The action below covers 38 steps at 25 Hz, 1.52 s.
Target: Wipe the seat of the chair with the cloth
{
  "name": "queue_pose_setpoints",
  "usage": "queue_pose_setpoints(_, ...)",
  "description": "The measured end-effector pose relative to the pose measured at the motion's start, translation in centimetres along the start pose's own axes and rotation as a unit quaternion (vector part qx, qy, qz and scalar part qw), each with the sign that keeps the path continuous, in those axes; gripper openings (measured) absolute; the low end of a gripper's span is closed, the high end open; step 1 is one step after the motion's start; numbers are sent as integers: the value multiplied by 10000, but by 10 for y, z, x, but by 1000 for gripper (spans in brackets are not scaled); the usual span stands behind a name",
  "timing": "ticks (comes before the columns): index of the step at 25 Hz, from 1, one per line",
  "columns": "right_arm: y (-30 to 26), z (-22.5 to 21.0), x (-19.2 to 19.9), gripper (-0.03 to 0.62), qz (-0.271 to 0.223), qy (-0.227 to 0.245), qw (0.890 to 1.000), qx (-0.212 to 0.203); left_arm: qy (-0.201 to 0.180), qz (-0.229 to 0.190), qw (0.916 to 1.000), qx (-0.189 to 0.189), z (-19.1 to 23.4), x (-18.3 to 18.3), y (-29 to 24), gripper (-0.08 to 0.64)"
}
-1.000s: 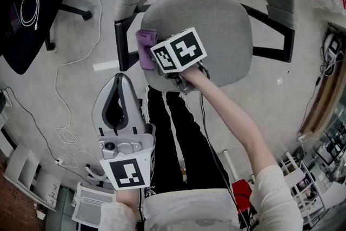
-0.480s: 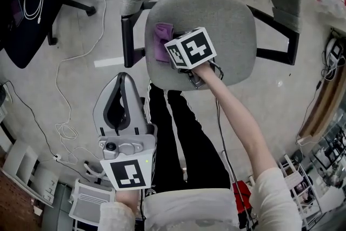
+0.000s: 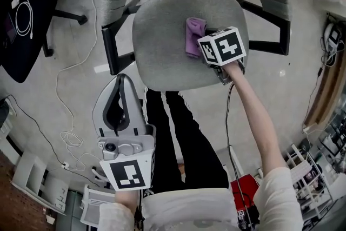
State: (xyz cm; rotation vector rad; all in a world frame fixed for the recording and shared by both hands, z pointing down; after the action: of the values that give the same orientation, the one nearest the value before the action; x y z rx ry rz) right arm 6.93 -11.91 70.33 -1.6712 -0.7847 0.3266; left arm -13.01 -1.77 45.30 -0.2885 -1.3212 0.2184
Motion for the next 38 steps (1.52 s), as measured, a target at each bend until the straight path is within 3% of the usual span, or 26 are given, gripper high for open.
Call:
queue_pose_setpoints(8, 29, -65, 35, 87, 367, 177, 9955, 852, -139, 102, 9992, 367, -19, 3, -13, 12)
queue_pose_setpoints(18, 55, -116, 62, 87, 747, 63, 9866, 1447, -293, 141, 9974, 645, -36, 3, -22, 12)
queue_pose_setpoints(23, 64, -129, 69, 87, 962, 32, 9777, 1869, -162, 128, 9978, 629, -39, 4, -22, 12)
queue_pose_setpoints(27, 72, -129, 76, 87, 1381, -60, 9625, 2334, -164, 81, 9977, 646, -40, 2, -21, 12)
queue_pose_setpoints(32, 60, -132, 61, 87, 1036, 280, 9635, 2452, -191, 49, 9979, 610, -39, -1, -18, 12)
queue_pose_setpoints(35, 61, -136, 64, 87, 1062, 115, 9618, 2519, -216, 19, 9982, 561, -34, -2, -16, 12)
queue_pose_setpoints(38, 69, -142, 69, 87, 1142, -264, 9532, 2787, -235, 2, 9986, 481, -27, -1, -15, 12)
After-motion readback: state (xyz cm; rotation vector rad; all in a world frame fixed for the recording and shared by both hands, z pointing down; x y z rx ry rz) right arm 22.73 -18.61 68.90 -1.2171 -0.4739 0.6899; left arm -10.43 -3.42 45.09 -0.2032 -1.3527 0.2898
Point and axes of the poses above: the fingertips, and each gripper's own axes: y backward along the fingers, z to its left, x out of its underside, the point moved 3 cm from there along y, backward along the fingers, and after that the axes turned 8 degrees about y, right-handed, at the moved point
